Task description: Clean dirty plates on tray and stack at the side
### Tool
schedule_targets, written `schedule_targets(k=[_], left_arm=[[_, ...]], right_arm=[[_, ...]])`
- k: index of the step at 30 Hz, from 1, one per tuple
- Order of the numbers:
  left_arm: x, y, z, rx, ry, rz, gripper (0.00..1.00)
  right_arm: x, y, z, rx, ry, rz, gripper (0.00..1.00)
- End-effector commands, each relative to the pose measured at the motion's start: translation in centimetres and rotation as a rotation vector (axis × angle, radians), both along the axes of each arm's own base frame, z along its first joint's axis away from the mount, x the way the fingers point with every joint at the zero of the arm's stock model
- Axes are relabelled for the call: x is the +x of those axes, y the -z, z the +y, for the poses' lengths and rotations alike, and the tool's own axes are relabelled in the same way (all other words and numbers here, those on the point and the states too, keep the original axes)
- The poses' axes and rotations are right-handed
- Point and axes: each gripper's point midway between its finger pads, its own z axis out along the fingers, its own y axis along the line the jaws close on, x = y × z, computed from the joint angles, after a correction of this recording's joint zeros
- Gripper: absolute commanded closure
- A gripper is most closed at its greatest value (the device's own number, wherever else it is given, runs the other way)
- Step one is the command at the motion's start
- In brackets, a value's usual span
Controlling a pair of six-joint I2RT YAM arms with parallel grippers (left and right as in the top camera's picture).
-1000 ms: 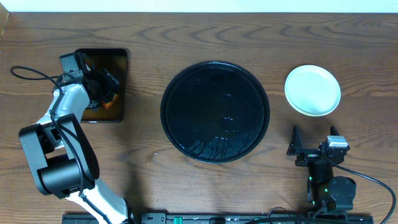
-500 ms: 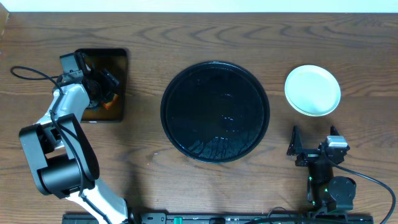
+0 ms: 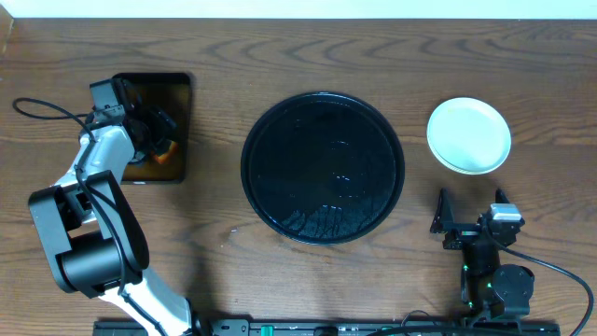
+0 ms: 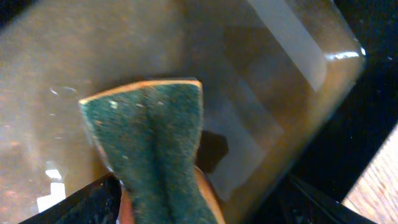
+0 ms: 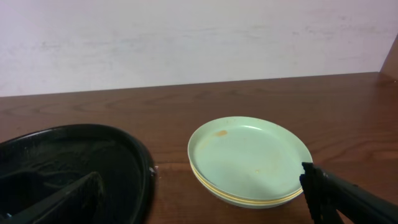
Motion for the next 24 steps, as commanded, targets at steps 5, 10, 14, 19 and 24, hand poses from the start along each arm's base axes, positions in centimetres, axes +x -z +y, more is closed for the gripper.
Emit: schedule_targets(k=[5, 10, 14, 19, 24], left_arm=[[0.0, -1.0, 1.4, 0.087, -0.01, -0.002, 0.18], [-4.6, -0.2, 1.6, 0.149, 0.045, 0.198, 0.18], [-7.6, -1.9, 1.3, 0.159, 0.045, 0.284, 0.18], [-9.2, -6.0, 1.0, 0.191, 0.049, 0.245, 0.18], [-10.5, -8.4, 0.5, 0.213, 0.043, 0.175, 0.18]], right_arm=[[0.0, 0.0, -0.4, -0.013, 0.018, -0.002, 0.01], [0.0, 0.0, -0.4, -0.013, 0.018, -0.002, 0.01], [0.0, 0.0, -0.4, -0.013, 0.018, -0.002, 0.01], [0.0, 0.0, -0.4, -0.013, 0.018, -0.002, 0.01], [0.0, 0.0, -0.4, -0.013, 0.018, -0.002, 0.01]])
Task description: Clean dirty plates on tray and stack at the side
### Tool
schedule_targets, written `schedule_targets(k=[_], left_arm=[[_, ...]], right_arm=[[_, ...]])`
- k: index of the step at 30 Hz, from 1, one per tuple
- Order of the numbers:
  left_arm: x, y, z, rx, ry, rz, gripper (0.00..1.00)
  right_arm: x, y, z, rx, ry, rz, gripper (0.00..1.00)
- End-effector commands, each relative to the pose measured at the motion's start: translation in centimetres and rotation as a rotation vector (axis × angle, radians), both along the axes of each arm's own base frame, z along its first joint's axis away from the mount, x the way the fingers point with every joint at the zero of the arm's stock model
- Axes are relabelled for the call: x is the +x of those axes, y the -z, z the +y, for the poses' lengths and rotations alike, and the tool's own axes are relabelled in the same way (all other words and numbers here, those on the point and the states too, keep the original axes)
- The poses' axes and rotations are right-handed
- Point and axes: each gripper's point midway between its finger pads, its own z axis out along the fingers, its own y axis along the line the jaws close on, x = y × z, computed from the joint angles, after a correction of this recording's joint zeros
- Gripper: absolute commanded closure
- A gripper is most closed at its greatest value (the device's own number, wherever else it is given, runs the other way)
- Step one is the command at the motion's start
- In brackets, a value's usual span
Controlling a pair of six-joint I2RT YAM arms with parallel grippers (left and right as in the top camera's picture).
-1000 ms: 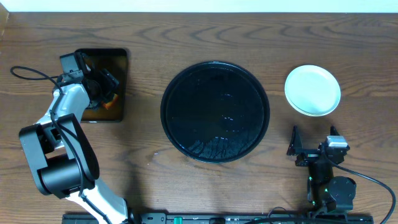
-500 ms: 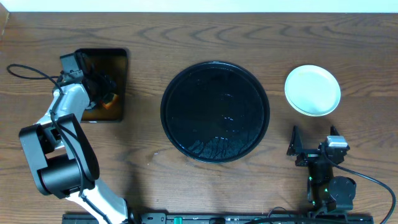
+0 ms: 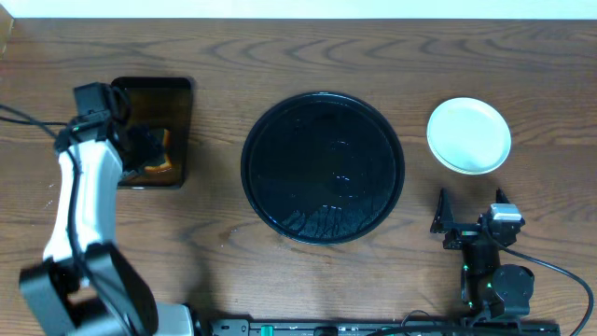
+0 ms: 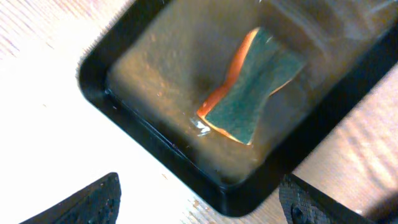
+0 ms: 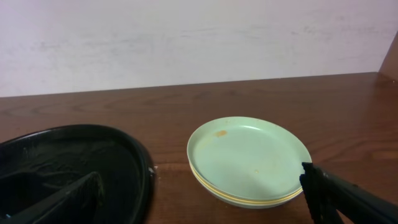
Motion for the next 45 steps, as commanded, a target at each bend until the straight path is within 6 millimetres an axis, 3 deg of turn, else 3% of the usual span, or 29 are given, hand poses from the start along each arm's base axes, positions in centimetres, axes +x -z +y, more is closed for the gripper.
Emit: schedule_targets(k=[1, 8, 11, 18, 27, 34, 40, 45], left_arm=[[-1.8, -0.4, -0.2, 0.029, 0.008, -0.007, 0.18], [-6.2, 2.8, -1.7, 0.064, 0.03, -0.098, 0.18], [-7.1, 3.6, -2.3, 0.085, 0.066, -0.174, 0.18], [-6.6, 2.8, -5.1, 0.122, 0.254, -0.47, 0.18], [-8.8, 4.1, -5.8, 0.164, 0.258, -0.557, 0.18], [-8.2, 4.2, -7.6, 0.213, 0.331, -0.729, 0.18], [-7.9, 3.0, -8.6, 0.254, 0.395, -0.764, 0.18], [-8.5, 3.6, -9.3, 0.286, 0.475, -0.724, 0.18]], right_arm=[[0.0, 0.0, -0.3, -0.013, 0.015, -0.002, 0.01], [0.0, 0.0, -0.3, -0.013, 0.015, -0.002, 0.01], [0.0, 0.0, -0.3, -0.013, 0.015, -0.002, 0.01], [0.0, 0.0, -0.3, -0.013, 0.015, -0.002, 0.01], [0.0, 0.0, -0.3, -0.013, 0.015, -0.002, 0.01], [0.0, 0.0, -0.3, -0.013, 0.015, -0.002, 0.01], [0.0, 0.0, -0.3, -0.013, 0.015, -0.002, 0.01], [0.0, 0.0, -0.3, -0.013, 0.015, -0.002, 0.01]])
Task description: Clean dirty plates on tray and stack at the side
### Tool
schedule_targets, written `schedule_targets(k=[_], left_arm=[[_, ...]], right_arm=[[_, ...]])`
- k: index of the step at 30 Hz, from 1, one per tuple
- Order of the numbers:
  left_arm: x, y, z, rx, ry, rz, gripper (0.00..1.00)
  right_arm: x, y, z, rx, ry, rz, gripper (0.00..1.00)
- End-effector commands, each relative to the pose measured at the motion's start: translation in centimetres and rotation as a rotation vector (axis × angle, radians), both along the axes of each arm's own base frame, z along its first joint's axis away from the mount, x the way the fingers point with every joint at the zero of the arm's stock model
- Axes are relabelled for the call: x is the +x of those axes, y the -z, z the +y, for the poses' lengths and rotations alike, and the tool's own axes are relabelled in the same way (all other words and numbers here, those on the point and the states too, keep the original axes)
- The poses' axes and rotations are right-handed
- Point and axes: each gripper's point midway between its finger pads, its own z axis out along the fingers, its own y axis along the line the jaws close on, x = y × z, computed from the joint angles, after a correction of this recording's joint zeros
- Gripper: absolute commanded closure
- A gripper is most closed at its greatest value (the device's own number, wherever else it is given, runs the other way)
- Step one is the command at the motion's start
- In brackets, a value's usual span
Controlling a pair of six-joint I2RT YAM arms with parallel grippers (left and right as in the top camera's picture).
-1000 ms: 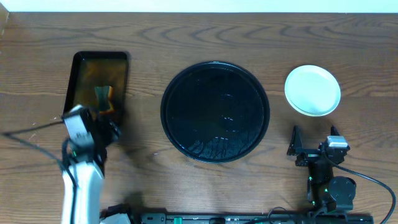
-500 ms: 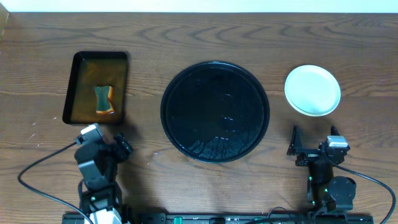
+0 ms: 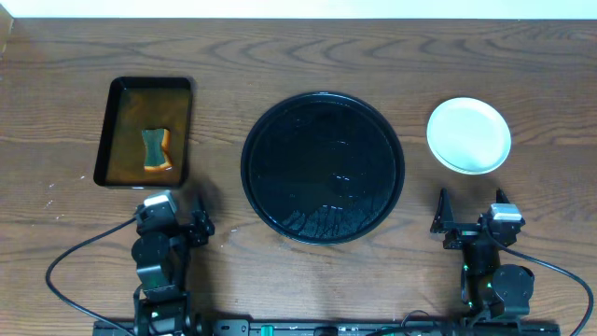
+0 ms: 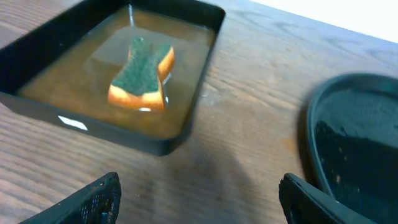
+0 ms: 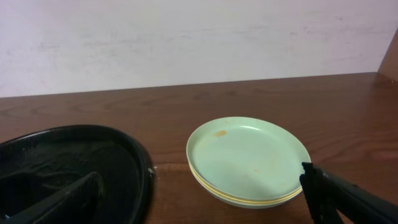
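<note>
A round black tray (image 3: 323,166) lies mid-table with no plates on it; its wet rim shows in both wrist views (image 4: 348,149) (image 5: 68,168). A stack of pale green plates (image 3: 469,135) (image 5: 249,160) sits on the wood to its right. The green-and-orange sponge (image 3: 155,149) (image 4: 140,74) floats in the black water basin (image 3: 144,131) (image 4: 180,134). My left gripper (image 3: 168,228) (image 4: 199,202) rests open at the front left, nothing between its fingers. My right gripper (image 3: 474,229) (image 5: 202,199) stands open at the front right, short of the plates.
Brown wooden table (image 3: 233,56) with a pale wall behind it (image 5: 186,37). The basin holds murky brown water. Cables run from both arm bases along the front edge.
My left arm has moved from over the basin back to the front left of the table, its gripper open and low. The sponge stays in the water. The right arm is unchanged.
My left gripper was down in the basin with the sponge between its fingers. Then it stood open above the basin, the sponge let go in the water. Now it rests at the front left. The tray stayed bare and the plates stacked at right throughout.
</note>
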Motion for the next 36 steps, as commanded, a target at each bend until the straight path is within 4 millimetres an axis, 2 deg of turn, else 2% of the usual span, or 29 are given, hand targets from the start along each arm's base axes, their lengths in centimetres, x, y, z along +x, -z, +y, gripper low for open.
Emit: schedule_targets(k=[1, 7, 11, 18, 22, 36], left_arm=[[-0.4, 0.3, -0.3, 0.078, 0.042, 0.02, 0.18], [-1.2, 0.2, -0.6, 0.109, 0.061, 0.022, 0.18], [-0.9, -2.4, -0.9, 0.122, 0.07, -0.097, 0.18], [-0.7, -4.7, -3.2, 0.16, 0.164, -0.201, 0.18], [-0.9, -6.2, -3.8, 0.172, 0.187, -0.269, 0.18], [-0.9, -6.1, -4.2, 0.204, 0.215, -0.266, 0.18]], right_arm=[[0.0, 0.0, -0.3, -0.013, 0.012, -0.001, 0.01], [0.0, 0.0, -0.3, -0.013, 0.012, -0.001, 0.01], [0.0, 0.0, -0.3, -0.013, 0.012, -0.001, 0.01], [0.0, 0.0, -0.3, -0.013, 0.012, -0.001, 0.01], [0.0, 0.0, -0.3, -0.013, 0.012, -0.001, 0.01], [0.0, 0.0, -0.3, -0.013, 0.012, -0.001, 0.01]])
